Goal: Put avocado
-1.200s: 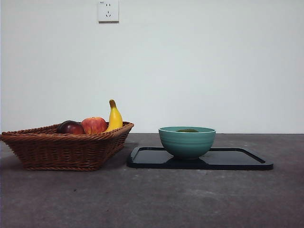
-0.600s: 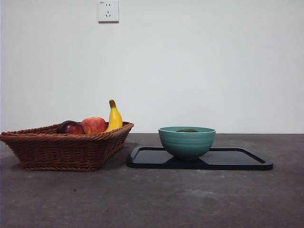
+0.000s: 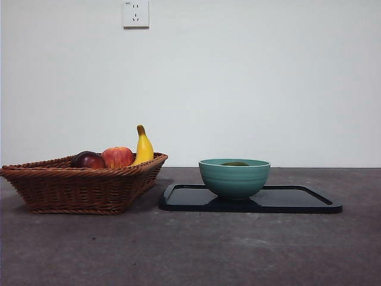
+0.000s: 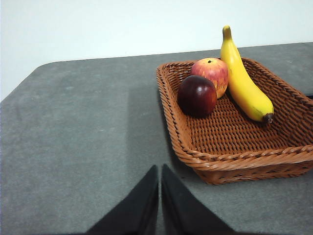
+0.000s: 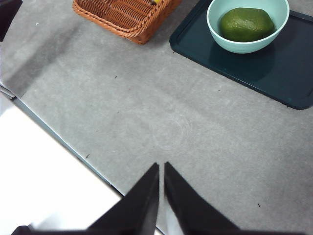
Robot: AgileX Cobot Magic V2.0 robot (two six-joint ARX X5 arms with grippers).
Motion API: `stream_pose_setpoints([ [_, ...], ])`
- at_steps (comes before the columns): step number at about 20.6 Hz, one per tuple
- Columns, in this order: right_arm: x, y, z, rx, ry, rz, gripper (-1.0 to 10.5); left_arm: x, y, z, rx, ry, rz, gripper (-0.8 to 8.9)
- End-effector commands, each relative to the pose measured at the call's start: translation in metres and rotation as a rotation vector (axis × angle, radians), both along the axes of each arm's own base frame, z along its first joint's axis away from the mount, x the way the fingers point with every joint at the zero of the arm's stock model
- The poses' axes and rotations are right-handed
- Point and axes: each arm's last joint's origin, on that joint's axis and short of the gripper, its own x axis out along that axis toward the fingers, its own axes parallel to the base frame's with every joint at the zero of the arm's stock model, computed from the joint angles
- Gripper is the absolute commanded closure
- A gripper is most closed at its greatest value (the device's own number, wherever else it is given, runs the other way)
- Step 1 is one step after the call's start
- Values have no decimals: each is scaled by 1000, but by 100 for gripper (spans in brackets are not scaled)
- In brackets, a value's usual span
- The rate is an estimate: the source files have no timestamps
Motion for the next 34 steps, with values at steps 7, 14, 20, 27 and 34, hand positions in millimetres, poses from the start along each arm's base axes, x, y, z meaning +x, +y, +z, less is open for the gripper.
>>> stream_pose_setpoints([
  [7, 0, 1, 3, 15, -7, 1, 938, 1, 0, -8, -11, 27, 7, 805],
  [14, -1, -13, 8, -8, -151, -43, 938, 1, 0, -8, -11, 27, 7, 805],
  [20, 4, -46, -21, 112, -639, -417, 938, 1, 0, -8, -11, 27, 7, 805],
  [27, 17, -60, -104, 83, -796, -660, 938, 1, 0, -8, -11, 27, 7, 805],
  [34, 24, -61, -147, 85, -810, -680, 938, 1, 0, -8, -11, 27, 7, 805],
])
